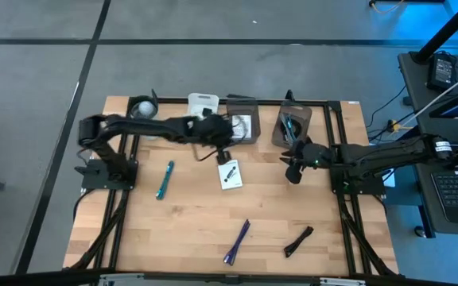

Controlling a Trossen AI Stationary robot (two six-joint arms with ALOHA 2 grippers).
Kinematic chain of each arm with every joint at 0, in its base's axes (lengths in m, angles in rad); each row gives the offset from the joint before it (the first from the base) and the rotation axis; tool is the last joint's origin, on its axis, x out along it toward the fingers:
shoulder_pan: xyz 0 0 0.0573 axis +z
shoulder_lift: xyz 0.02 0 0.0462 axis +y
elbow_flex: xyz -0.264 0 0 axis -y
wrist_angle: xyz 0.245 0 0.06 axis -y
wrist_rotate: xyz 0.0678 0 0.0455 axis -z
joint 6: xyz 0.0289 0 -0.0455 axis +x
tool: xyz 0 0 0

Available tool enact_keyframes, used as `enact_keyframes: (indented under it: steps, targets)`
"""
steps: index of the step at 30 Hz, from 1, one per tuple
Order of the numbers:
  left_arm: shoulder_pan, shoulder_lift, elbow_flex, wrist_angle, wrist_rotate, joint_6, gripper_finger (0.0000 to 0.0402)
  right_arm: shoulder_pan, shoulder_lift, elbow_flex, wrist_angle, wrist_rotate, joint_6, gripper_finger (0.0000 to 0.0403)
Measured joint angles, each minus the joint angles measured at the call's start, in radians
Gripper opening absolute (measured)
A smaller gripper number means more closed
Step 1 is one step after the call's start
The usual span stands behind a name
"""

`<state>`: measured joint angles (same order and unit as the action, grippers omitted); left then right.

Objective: Pick and place items into bin
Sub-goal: Put the black charger cable into the right black bin

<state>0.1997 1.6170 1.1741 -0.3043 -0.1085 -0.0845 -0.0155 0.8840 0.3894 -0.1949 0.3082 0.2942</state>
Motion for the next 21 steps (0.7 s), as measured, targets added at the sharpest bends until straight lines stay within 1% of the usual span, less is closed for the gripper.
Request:
enact_keyframes:
  steps: [3,7,10,13,16,19,21]
  targets:
    - [-0.029,-0.125,-0.133,0.076,-0.005,-0.002,0.0001,0.0,0.0,0.095,-0.109,-0.013,-0.07,0.0102]
    - [-0.088,-0.277,-0.265,0.069,-0.005,0.015,0.0001,0.002,0.023,0.245,-0.349,-0.016,-0.122,0.0102]
    - [-0.143,-0.38,-0.348,0.07,-0.006,0.084,0.0002,0.026,0.067,0.373,-0.547,-0.03,-0.146,0.0102]
    - [-0.207,-0.471,-0.413,0.058,-0.007,0.123,0.0001,0.076,0.132,0.503,-0.728,-0.049,-0.147,0.0102]
    - [-0.272,-0.554,-0.466,0.051,-0.042,0.081,0.0002,0.146,0.214,0.619,-0.886,-0.049,-0.143,0.0102]
    - [-0.332,-0.63,-0.519,0.043,-0.102,0.039,0.0002,0.226,0.3,0.716,-0.98,-0.053,-0.125,0.0102]
    - [-0.368,-0.678,-0.55,0.042,-0.128,0.01,0.0002,0.276,0.355,0.764,-1.03,-0.084,-0.094,0.0102]
